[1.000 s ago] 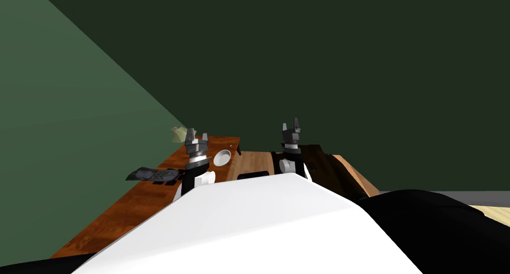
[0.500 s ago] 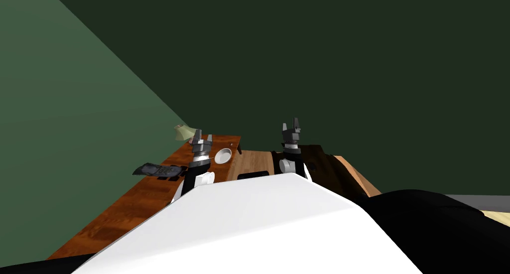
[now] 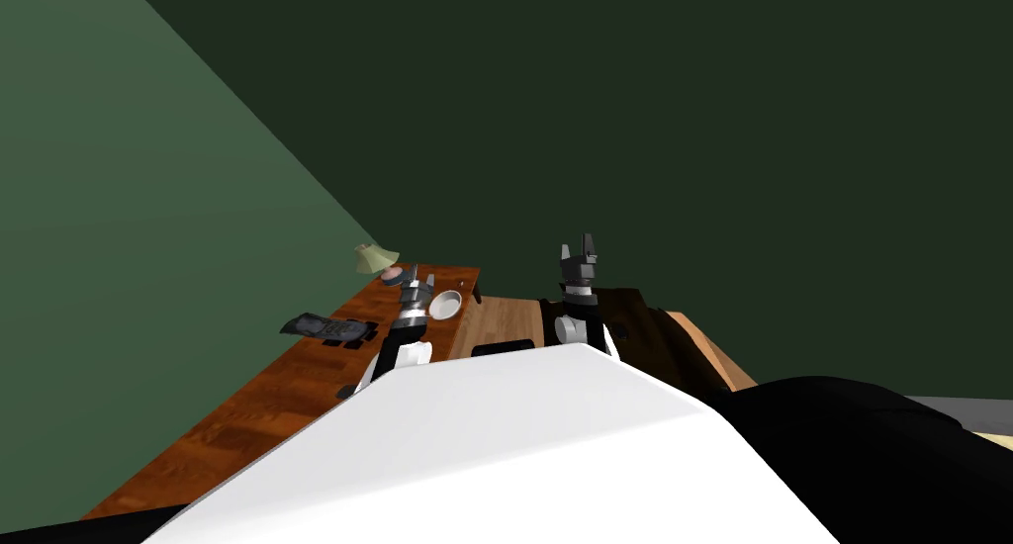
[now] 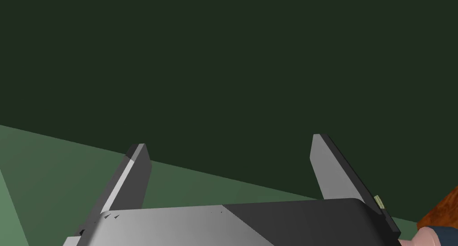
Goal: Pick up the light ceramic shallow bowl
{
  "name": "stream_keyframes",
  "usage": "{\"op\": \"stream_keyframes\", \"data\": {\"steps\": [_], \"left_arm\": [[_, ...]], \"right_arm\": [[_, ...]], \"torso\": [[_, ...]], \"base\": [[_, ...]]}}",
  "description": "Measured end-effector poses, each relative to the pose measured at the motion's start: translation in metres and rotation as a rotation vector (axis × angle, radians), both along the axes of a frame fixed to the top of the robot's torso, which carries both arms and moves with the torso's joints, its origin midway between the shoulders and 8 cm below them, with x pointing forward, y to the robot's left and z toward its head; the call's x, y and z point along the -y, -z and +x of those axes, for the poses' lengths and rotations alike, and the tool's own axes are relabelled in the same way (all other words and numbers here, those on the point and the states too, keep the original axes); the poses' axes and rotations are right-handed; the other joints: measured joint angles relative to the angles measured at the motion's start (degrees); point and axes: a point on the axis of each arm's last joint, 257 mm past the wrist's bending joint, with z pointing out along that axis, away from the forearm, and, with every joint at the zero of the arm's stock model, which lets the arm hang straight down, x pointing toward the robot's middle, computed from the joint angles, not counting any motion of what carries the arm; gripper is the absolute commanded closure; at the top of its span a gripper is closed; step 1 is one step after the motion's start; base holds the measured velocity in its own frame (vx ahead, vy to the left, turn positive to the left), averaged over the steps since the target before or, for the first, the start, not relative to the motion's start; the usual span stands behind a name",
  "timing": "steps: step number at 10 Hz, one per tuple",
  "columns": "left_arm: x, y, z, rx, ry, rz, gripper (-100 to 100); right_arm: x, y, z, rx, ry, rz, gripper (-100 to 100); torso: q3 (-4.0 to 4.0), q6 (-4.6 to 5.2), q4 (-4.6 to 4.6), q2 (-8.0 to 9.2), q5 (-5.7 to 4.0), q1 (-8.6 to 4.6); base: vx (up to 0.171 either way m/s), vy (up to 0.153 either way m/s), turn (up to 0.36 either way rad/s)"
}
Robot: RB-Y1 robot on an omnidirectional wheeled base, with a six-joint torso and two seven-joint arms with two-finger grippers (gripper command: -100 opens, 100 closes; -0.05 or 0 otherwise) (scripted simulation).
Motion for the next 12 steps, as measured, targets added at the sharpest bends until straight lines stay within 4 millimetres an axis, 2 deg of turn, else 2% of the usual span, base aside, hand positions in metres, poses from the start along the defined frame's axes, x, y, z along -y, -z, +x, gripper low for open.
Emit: {"op": "stream_keyframes", "data": {"steps": [2,5,12], "left_arm": [[-0.002,0.019,0.008,-0.057,0.013,-0.030,-100],[0.001,0.064,0.023,-0.164,0.030,-0.085,-100],[-0.003,0.150,0.038,-0.383,0.033,-0.159,-100]], "right_arm": [[0.000,0.000,0.000,0.000,0.000,0.000,0],[0.000,0.000,0.000,0.000,0.000,0.000,0],[0.000,0.000,0.000,0.000,0.000,0.000,0]], "torso": [[-0.04,0.00,-0.01,-0.07,-0.01,-0.01],[-0.05,0.00,-0.02,-0.08,0.00,0.00],[-0.10,0.00,-0.03,-0.17,0.00,0.03]], "base": [[-0.026,-0.010,0.028],[-0.028,-0.010,0.036],[-0.011,-0.006,0.019]]}}
